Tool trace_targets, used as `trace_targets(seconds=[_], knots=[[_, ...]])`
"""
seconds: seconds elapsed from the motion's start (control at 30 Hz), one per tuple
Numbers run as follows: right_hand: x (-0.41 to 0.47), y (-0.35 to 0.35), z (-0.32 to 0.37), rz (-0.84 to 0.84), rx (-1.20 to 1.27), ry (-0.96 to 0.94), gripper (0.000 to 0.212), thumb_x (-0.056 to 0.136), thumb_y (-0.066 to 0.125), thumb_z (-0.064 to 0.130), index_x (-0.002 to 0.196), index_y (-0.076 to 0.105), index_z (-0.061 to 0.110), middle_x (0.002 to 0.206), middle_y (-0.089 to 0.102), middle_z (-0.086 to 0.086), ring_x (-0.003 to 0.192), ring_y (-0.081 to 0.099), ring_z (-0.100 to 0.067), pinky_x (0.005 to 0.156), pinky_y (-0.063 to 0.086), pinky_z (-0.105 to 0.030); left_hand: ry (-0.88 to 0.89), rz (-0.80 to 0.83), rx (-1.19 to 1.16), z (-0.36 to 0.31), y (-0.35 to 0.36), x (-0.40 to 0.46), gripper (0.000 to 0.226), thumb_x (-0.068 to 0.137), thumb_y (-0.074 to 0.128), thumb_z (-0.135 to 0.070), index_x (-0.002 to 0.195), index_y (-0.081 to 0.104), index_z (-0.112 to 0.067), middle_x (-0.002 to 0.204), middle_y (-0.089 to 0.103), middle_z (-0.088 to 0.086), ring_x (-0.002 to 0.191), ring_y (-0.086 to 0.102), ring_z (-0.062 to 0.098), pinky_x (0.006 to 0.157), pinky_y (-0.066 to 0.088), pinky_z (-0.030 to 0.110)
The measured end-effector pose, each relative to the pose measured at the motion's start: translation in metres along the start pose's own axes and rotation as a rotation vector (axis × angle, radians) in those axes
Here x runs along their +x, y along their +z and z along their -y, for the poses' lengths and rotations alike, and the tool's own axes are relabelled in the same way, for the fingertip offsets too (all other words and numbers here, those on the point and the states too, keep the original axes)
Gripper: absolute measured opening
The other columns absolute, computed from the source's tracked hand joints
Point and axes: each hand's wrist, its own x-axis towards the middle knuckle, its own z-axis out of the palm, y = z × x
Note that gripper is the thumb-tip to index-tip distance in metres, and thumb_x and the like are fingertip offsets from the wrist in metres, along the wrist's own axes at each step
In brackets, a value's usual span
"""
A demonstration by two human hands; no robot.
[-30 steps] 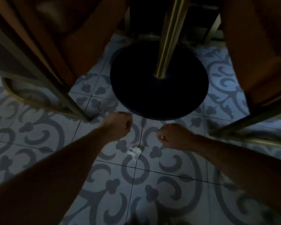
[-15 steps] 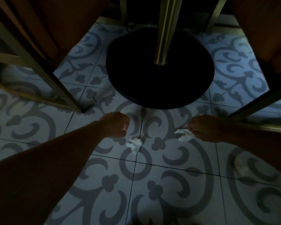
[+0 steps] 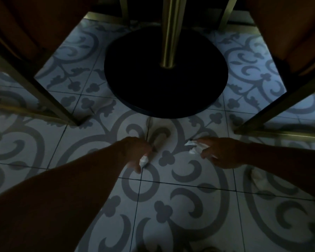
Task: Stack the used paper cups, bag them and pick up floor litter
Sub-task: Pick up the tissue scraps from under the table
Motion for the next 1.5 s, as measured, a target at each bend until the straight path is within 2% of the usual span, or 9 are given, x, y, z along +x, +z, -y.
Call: trace_targets(seconds=[0.2, 0.4, 0.5, 0.67, 0.9, 1.13, 1.23, 1.37, 1.5], knots=[[0.001, 0.007, -0.001, 0.036, 0.016, -0.019, 0.054, 0.097, 0.040, 0.022, 0.149, 0.025, 0.020, 0.163, -0.002, -0.001, 0.149, 0.007, -0.025, 0.116, 0.029, -0.044, 0.057, -0.014, 0.058, -0.018, 0.002, 0.010, 0.044, 0.089, 0.067, -0.020, 0.130, 0.052, -0.013, 0.133, 0.058, 0.011, 0.118, 0.059, 0.029, 0.095, 0.049, 0.037], [0.002, 0.010, -0.003, 0.014, 0.019, -0.036, 0.058, 0.099, 0.034, 0.020, 0.152, 0.009, 0.023, 0.163, -0.001, 0.000, 0.149, 0.007, -0.022, 0.119, 0.024, -0.045, 0.052, -0.002, -0.093, -0.011, 0.004, 0.015, 0.028, 0.091, 0.066, -0.015, 0.118, 0.062, -0.013, 0.123, 0.064, 0.012, 0.109, 0.063, 0.027, 0.084, 0.047, 0.031], [0.004, 0.011, -0.002, 0.009, 0.005, -0.037, 0.063, 0.099, 0.036, 0.017, 0.152, 0.004, 0.026, 0.163, 0.000, 0.002, 0.147, 0.015, -0.022, 0.116, 0.029, -0.045, 0.005, -0.073, -0.188, -0.006, 0.003, 0.016, 0.037, 0.091, 0.063, -0.009, 0.127, 0.059, -0.015, 0.125, 0.063, 0.010, 0.113, 0.062, 0.027, 0.084, 0.046, 0.028], [0.002, 0.016, -0.002, -0.039, -0.053, -0.043, 0.062, 0.097, 0.040, 0.015, 0.151, 0.011, 0.021, 0.162, 0.005, -0.002, 0.142, 0.028, -0.025, 0.106, 0.042, -0.041, -0.054, -0.193, -0.386, -0.002, -0.001, 0.023, 0.028, 0.089, 0.064, -0.013, 0.117, 0.066, -0.012, 0.120, 0.065, 0.009, 0.107, 0.063, 0.026, 0.087, 0.052, 0.035], [-0.005, 0.009, -0.008, -0.209, -0.091, -0.079, 0.063, 0.092, 0.046, 0.016, 0.150, 0.021, 0.018, 0.162, 0.010, -0.002, 0.141, 0.029, -0.022, 0.108, 0.037, -0.035, -0.208, -0.086, -1.090, -0.009, -0.020, 0.030, 0.018, 0.088, 0.064, 0.003, 0.101, 0.066, -0.009, 0.103, 0.069, 0.015, 0.074, 0.069, 0.016, 0.048, 0.055, 0.018], [-0.014, -0.005, -0.013, -0.376, -0.238, -0.179, 0.073, 0.078, 0.063, 0.014, 0.146, 0.035, 0.010, 0.158, 0.026, -0.010, 0.134, 0.041, -0.026, 0.102, 0.044, -0.038, -0.178, 0.121, -1.698, -0.013, -0.040, 0.024, 0.023, 0.090, 0.045, -0.022, 0.092, 0.064, -0.010, 0.084, 0.067, 0.011, 0.075, 0.063, 0.026, 0.077, 0.053, 0.037], [-0.016, -0.011, -0.010, -0.414, -0.274, -0.197, 0.072, 0.073, 0.065, 0.015, 0.142, 0.042, 0.009, 0.153, 0.036, -0.013, 0.124, 0.041, -0.023, 0.093, 0.049, -0.034, -0.149, 0.226, -1.749, -0.010, -0.048, 0.023, 0.036, 0.090, 0.045, -0.041, 0.083, 0.065, -0.011, 0.075, 0.067, 0.009, 0.072, 0.064, 0.026, 0.080, 0.050, 0.037], [-0.015, -0.016, -0.006, -0.446, -0.336, -0.228, 0.069, 0.081, 0.057, 0.017, 0.146, 0.035, 0.010, 0.156, 0.029, -0.013, 0.129, 0.042, -0.026, 0.102, 0.044, -0.039, -0.115, 0.526, -1.720, -0.007, -0.052, 0.018, 0.060, 0.087, 0.042, -0.060, 0.090, 0.068, -0.007, 0.084, 0.068, 0.014, 0.077, 0.065, 0.030, 0.079, 0.049, 0.039], [-0.017, -0.025, 0.001, -0.507, -0.311, -0.283, 0.073, 0.078, 0.063, 0.016, 0.145, 0.035, 0.008, 0.154, 0.031, -0.014, 0.128, 0.048, -0.030, 0.103, 0.046, -0.044, -0.151, 0.563, -1.649, -0.019, -0.057, 0.015, 0.067, 0.089, 0.035, -0.065, 0.094, 0.068, -0.006, 0.085, 0.069, 0.013, 0.071, 0.066, 0.027, 0.074, 0.047, 0.036]])
